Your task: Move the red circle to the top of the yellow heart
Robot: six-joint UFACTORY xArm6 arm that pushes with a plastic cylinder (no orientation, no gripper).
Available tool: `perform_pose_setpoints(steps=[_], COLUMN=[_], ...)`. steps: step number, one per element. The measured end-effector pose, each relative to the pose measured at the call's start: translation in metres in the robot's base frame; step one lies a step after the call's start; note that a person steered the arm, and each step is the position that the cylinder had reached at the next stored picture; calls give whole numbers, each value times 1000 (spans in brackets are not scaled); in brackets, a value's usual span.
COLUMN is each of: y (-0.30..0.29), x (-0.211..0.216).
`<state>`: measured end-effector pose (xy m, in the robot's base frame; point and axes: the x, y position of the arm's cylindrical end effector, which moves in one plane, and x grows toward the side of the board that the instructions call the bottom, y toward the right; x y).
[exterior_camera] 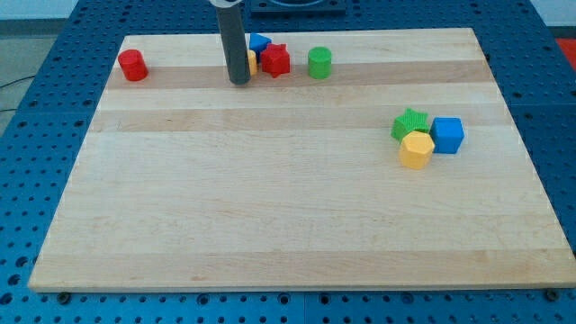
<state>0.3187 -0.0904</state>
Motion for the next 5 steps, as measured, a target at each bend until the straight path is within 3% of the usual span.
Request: perform_pose_setpoints(steps=[1, 2, 4, 5], y=[-62, -202, -212, -212], x=[93, 87, 51, 1])
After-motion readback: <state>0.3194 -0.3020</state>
